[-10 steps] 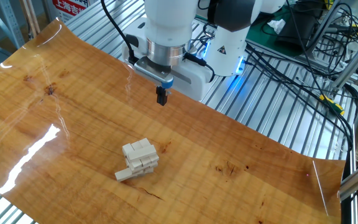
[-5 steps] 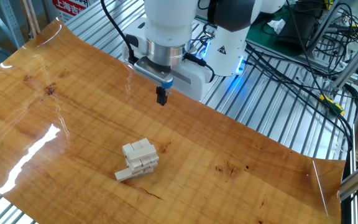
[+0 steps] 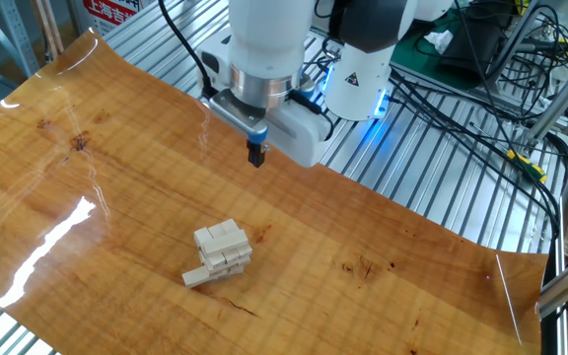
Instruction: Play Jenga
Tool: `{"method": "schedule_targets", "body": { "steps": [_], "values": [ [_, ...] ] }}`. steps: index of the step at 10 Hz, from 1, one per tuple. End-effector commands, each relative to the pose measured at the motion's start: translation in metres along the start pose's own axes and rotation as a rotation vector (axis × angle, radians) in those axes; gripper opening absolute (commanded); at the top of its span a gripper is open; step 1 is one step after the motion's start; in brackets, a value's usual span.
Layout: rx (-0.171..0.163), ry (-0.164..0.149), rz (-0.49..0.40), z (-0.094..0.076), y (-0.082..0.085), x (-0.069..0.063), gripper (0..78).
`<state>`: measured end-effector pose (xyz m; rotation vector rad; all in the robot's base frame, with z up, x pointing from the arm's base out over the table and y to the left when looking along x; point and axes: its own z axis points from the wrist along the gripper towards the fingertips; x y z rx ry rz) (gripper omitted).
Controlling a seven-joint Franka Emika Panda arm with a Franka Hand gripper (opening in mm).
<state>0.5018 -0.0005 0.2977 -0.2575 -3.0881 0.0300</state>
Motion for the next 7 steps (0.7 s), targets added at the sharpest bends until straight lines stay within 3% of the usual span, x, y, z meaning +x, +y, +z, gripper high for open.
{"method": "schedule_targets", "body": {
  "steps": [1, 3, 7],
  "values": [
    [-0.011, 0.014, -0.001, 0.002, -0.001, -0.009, 0.0],
    [-0.015, 0.016, 0.004, 0.003, -0.001, -0.011, 0.0],
    [-0.017, 0.002, 0.012, 0.013, -0.004, -0.033, 0.0]
  ]
}}
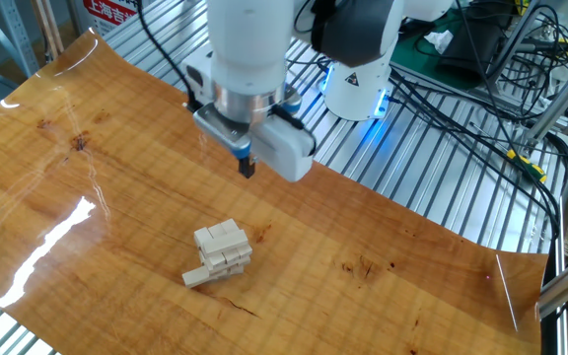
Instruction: Play Jenga
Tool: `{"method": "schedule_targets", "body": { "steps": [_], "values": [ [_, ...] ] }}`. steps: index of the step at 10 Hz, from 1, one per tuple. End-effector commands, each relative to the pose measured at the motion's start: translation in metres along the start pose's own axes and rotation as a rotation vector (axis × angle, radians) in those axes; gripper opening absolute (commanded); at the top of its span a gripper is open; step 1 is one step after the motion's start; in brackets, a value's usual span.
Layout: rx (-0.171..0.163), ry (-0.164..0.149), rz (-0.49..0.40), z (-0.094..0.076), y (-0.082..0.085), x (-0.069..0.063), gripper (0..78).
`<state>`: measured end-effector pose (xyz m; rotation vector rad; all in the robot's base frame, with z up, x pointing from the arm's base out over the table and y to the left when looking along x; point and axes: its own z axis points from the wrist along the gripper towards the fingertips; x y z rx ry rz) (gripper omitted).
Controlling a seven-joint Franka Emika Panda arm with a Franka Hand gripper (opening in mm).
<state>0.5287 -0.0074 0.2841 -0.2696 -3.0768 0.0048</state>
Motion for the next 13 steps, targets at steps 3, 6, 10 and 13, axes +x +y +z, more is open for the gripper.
{"method": "schedule_targets", "body": {
  "steps": [3, 6, 10, 13],
  "values": [
    [-0.005, -0.025, 0.011, -0.0001, -0.0024, -0.0062, 0.0],
    [-0.009, -0.018, 0.003, 0.0027, -0.0067, -0.0089, 0.0],
    [-0.007, -0.009, -0.014, 0.0045, -0.0074, -0.0083, 0.0],
    [-0.01, -0.001, -0.029, 0.0045, -0.0075, -0.0083, 0.0]
  ]
}}
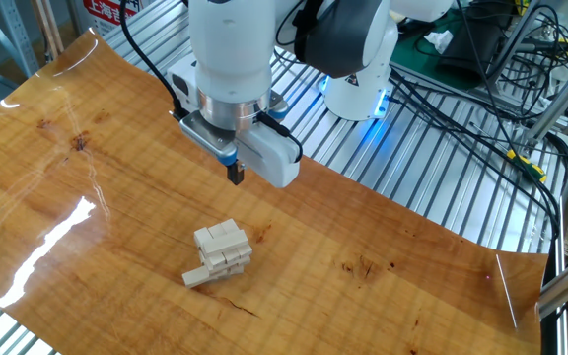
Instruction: Play Jenga
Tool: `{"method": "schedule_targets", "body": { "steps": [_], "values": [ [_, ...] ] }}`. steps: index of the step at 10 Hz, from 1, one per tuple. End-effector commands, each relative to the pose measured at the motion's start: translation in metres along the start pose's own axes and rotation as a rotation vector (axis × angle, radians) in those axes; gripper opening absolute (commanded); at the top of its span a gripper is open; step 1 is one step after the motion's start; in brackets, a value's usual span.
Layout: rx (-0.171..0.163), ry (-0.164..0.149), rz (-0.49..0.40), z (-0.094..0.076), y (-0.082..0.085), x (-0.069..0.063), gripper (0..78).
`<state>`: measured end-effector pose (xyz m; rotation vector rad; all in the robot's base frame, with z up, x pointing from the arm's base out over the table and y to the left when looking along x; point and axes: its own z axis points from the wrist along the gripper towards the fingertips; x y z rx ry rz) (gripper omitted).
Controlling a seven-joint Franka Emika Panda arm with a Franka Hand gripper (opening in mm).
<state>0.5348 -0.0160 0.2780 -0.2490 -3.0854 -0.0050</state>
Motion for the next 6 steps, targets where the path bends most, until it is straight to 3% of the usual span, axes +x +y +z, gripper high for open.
{"method": "schedule_targets", "body": {
  "steps": [1, 3, 5, 6],
  "values": [
    [-0.004, 0.024, -0.017, -0.0012, -0.0001, -0.0005, 0.0],
    [-0.007, 0.036, -0.018, -0.0012, -0.0001, -0.0005, 0.0],
    [-0.046, 0.046, 0.025, -0.0012, -0.0001, -0.0005, 0.0],
    [-0.038, 0.044, 0.023, -0.0012, -0.0001, -0.0005, 0.0]
  ]
}}
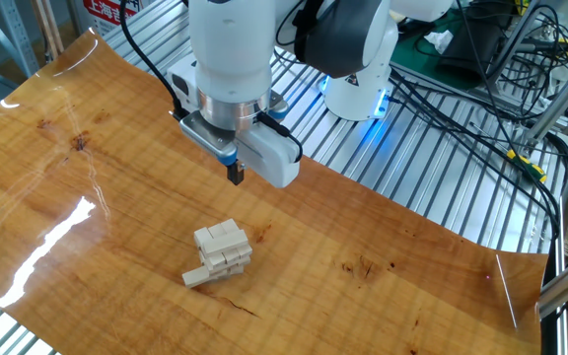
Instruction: Play Jenga
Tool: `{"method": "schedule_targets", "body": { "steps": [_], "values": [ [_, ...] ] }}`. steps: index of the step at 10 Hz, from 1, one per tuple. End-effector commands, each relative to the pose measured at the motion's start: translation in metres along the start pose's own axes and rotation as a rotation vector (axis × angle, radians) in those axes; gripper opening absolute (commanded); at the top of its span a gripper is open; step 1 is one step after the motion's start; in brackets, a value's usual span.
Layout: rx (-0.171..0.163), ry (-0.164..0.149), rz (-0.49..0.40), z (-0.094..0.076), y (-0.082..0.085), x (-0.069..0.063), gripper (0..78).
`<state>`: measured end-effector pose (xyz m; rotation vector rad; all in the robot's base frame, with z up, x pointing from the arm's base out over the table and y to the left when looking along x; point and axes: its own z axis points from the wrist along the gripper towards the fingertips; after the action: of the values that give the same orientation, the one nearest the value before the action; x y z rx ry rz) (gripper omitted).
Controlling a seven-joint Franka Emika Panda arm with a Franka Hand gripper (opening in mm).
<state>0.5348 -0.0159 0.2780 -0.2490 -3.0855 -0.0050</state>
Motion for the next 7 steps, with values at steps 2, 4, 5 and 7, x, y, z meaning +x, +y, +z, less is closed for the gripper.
{"method": "schedule_targets", "body": {
  "steps": [2, 4, 5, 7],
  "values": [
    [-0.031, 0.042, 0.013, -0.001, 0.0, -0.001, 0.0],
    [-0.029, 0.046, 0.01, 0.002, 0.002, -0.005, 0.0],
    [-0.029, 0.045, 0.017, 0.004, 0.004, -0.008, 0.0],
    [-0.027, 0.038, 0.037, 0.01, 0.007, -0.019, 0.0]
  ]
}}
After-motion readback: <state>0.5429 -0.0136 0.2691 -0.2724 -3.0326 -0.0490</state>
